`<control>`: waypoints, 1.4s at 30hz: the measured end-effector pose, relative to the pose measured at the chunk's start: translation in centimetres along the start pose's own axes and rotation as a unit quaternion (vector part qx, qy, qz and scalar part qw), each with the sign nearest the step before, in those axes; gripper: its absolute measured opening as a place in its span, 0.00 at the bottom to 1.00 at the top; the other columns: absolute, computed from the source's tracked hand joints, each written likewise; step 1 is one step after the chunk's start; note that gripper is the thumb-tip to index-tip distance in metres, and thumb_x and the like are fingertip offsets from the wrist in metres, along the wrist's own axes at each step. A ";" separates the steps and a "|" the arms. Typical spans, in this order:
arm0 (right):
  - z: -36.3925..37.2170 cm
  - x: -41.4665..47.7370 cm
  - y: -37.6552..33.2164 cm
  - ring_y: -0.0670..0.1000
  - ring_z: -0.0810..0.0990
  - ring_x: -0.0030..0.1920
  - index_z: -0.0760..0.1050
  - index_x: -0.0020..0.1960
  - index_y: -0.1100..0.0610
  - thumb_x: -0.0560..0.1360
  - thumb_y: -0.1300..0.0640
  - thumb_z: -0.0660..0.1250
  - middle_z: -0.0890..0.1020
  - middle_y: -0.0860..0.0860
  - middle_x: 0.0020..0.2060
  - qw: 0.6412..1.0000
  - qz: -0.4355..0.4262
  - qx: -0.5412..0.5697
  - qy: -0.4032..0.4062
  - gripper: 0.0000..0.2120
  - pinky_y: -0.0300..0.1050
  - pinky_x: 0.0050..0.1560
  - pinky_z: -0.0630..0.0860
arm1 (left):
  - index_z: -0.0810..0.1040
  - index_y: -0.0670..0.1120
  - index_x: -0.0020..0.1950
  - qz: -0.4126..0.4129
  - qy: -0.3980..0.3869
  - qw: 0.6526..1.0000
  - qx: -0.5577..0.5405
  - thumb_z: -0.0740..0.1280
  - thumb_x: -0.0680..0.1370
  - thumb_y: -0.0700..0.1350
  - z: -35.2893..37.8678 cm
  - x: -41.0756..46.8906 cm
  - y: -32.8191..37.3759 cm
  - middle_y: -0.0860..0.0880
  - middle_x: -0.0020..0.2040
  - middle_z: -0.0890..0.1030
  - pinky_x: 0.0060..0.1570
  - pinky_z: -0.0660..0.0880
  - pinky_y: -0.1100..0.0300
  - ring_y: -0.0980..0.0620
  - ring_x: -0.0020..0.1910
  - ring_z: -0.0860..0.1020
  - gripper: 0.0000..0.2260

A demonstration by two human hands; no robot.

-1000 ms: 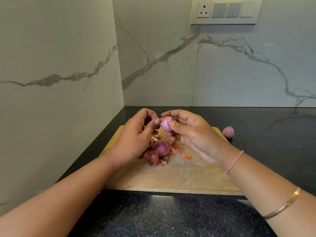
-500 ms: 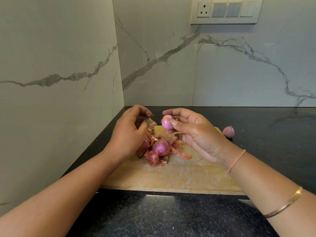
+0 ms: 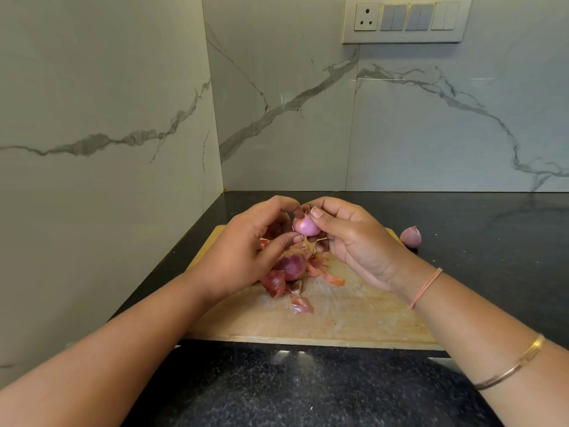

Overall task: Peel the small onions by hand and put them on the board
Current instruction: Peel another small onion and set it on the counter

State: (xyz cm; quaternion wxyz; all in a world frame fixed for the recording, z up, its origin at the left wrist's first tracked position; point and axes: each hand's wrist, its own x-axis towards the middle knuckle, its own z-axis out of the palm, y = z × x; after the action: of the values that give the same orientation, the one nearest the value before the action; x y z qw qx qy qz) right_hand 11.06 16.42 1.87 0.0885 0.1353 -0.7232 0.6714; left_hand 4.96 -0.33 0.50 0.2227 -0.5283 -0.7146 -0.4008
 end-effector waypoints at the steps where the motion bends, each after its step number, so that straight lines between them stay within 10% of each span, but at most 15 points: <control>1: 0.0 0.0 0.1 0.45 0.75 0.39 0.76 0.47 0.56 0.81 0.59 0.57 0.79 0.52 0.41 1.000 -0.001 -0.006 0.000 0.10 0.34 0.35 0.71 | 0.71 0.52 0.55 0.005 -0.001 1.000 0.004 0.65 0.76 0.46 0.0 0.0 0.0 0.55 0.46 0.77 0.44 0.77 0.57 0.52 0.45 0.78 0.09; 23: 0.2 0.1 0.0 0.47 0.73 0.36 0.77 0.50 0.59 0.80 0.61 0.58 0.79 0.50 0.37 0.997 0.001 0.077 0.013 0.09 0.38 0.36 0.70 | 0.71 0.50 0.49 0.021 0.046 0.996 0.068 0.62 0.78 0.45 0.4 -0.2 0.1 0.55 0.43 0.74 0.42 0.73 0.62 0.57 0.44 0.74 0.02; 33: -0.1 0.1 0.4 0.49 0.81 0.51 0.75 0.54 0.55 0.76 0.63 0.65 0.83 0.52 0.50 0.999 -0.035 -0.007 0.030 0.08 0.44 0.50 0.77 | 0.76 0.47 0.47 -0.169 0.094 0.979 -0.068 0.68 0.70 0.55 0.5 0.0 0.8 0.50 0.45 0.79 0.44 0.78 0.60 0.54 0.42 0.79 0.13; 42: -0.1 0.1 0.7 0.47 0.81 0.48 0.75 0.54 0.56 0.72 0.65 0.71 0.82 0.53 0.50 0.999 -0.038 -0.020 0.031 0.13 0.41 0.49 0.77 | 0.76 0.45 0.45 -0.167 0.093 0.981 -0.023 0.67 0.76 0.42 0.8 0.0 0.5 0.51 0.44 0.77 0.41 0.74 0.69 0.57 0.41 0.77 0.01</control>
State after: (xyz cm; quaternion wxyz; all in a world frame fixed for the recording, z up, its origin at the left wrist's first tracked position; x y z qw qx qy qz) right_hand 10.78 16.53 1.27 0.1393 0.1400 -0.7276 0.6570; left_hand 5.50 0.38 0.25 0.2063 -0.3667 -0.7597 -0.4958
